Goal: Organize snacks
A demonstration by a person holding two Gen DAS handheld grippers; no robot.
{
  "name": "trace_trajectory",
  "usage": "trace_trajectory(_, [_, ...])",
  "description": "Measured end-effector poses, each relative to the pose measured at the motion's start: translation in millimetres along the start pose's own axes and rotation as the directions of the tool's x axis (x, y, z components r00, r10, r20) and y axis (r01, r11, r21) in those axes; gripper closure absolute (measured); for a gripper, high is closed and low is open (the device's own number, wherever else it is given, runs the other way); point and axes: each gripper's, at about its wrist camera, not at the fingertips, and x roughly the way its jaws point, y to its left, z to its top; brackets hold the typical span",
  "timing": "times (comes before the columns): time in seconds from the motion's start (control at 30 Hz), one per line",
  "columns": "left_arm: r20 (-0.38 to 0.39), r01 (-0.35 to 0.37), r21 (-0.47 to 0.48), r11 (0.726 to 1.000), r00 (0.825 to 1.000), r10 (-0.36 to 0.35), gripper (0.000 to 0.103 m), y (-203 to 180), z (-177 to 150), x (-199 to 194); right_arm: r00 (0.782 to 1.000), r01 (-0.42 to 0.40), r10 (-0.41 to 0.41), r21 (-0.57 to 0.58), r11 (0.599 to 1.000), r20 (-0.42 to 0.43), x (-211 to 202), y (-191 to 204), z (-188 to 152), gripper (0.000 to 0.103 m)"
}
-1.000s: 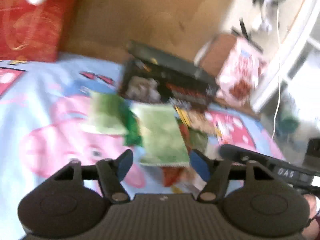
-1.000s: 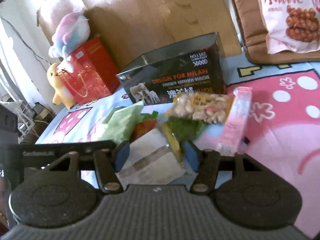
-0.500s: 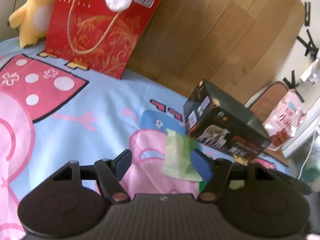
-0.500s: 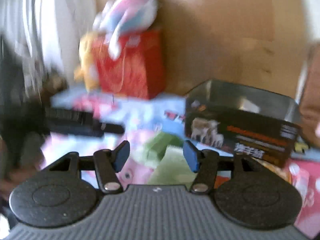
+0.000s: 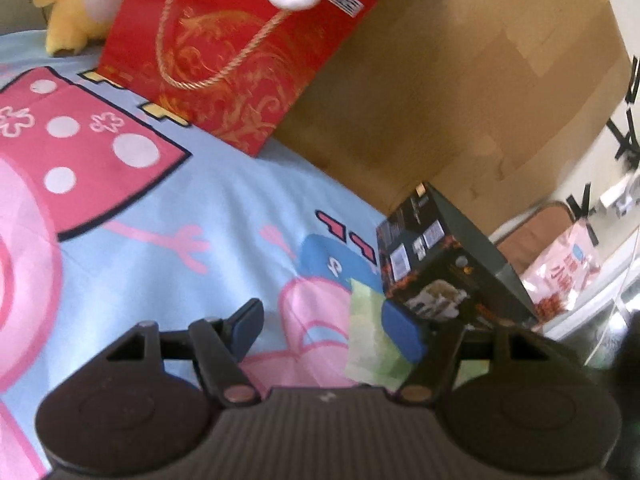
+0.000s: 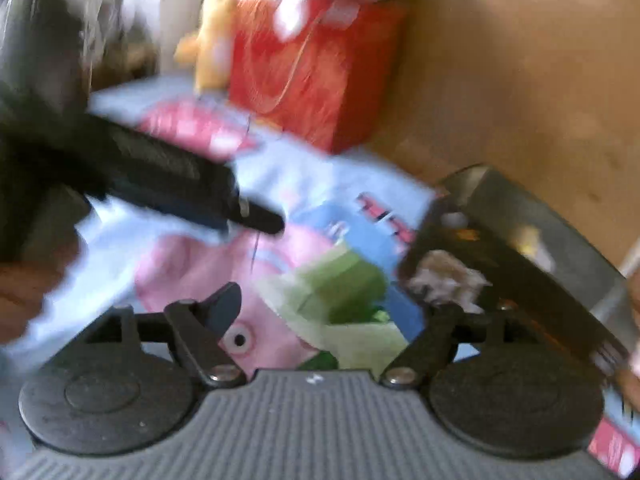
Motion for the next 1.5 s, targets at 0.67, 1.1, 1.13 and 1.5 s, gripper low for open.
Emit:
trace_trajectory(0.67, [-0.016, -0.021, 0.033, 0.999, 1.000, 0.022, 0.043, -4.8, -8.0, -8.6, 0.981, -0.192, 0.192, -0.001, 0.981, -0.005, -9.6, 56.1, -11.5, 0.021])
trace_trajectory(1.1, [-0.074, -0.039, 0.044, 0.998, 0.996, 0.042, 0.073, -21.9, -36.0, -31.3, 0.982, -0.176, 0.167, 0.102, 0.979, 0.086, -19.9, 55.1, -21.6, 0.046])
trace_trajectory(1.13, [-0.065, -0.028, 0.054, 0.998, 0.997, 0.031, 0.073, -27.6, -34.6, -34.2, 0.982, -0.171, 0.161, 0.117, 0.978, 0.097, -22.8, 52.7, -23.9, 0.047])
trace_trajectory(1.5, [0.029, 0.133, 0.258, 0.957, 0.989, -0.145, 0.074, -142.7, 27.0, -11.4, 0.929, 0.044, -0.131, 0.249, 0.967, 0.346, -89.8, -19.7, -15.1, 0.047])
